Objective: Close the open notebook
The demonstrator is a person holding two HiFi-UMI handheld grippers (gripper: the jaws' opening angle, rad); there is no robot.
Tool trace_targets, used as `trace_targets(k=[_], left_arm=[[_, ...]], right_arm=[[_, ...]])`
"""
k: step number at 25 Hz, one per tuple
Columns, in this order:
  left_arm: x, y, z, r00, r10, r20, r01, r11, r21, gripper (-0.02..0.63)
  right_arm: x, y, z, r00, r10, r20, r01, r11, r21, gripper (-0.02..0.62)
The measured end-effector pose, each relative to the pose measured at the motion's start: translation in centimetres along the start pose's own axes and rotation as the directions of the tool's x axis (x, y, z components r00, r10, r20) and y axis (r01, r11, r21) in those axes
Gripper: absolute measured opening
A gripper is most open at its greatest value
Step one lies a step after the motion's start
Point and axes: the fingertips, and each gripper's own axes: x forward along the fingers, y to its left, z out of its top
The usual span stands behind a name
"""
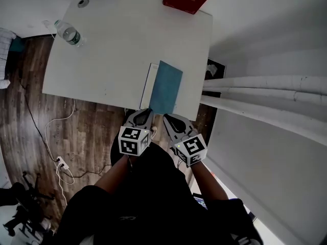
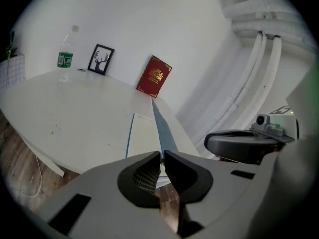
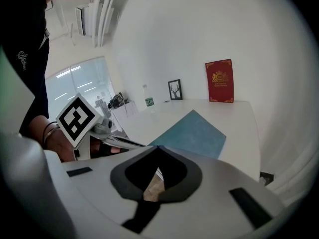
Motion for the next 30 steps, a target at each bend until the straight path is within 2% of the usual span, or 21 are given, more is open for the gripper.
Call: trace_targets(k=[6, 17, 23, 27, 30], left_arm=[[0.3, 1.5, -1.1, 1.000, 0.001, 0.009, 0.000, 0.996, -0.090, 0.028], [0.9, 3.0, -2.5, 1.000, -0.010, 0.020, 0.013, 0.986, -0.168, 0.029], [1.1, 4.1, -3.2, 0.999, 0.004, 0.032, 0.004, 0.970, -0.242, 0.046], [0.9, 4.5, -3.4, 0.999, 0.033, 0.030, -0.025, 0.972, -0.234, 0.061], [0.4, 5.2, -3.8, 0.996, 0.092, 0.016, -0.088, 0.978, -0.189, 0.063]], right_arm=[[1.0, 0.6, 0.0, 1.000, 0.016, -0.015, -0.016, 1.000, 0.001, 0.021], [1.3, 0.8, -1.3, 0.998, 0.015, -0.058, -0.014, 1.000, 0.005, 0.023], [0.8, 1.0, -1.2, 0.999, 0.003, -0.039, -0.003, 1.000, -0.005, 0.023], [-0.3, 0.9, -1.5, 0.999, -0.015, -0.032, 0.015, 1.000, 0.001, 0.023], [-1.2, 1.3, -2.0, 0.999, -0.027, -0.030, 0.027, 1.000, 0.002, 0.023]])
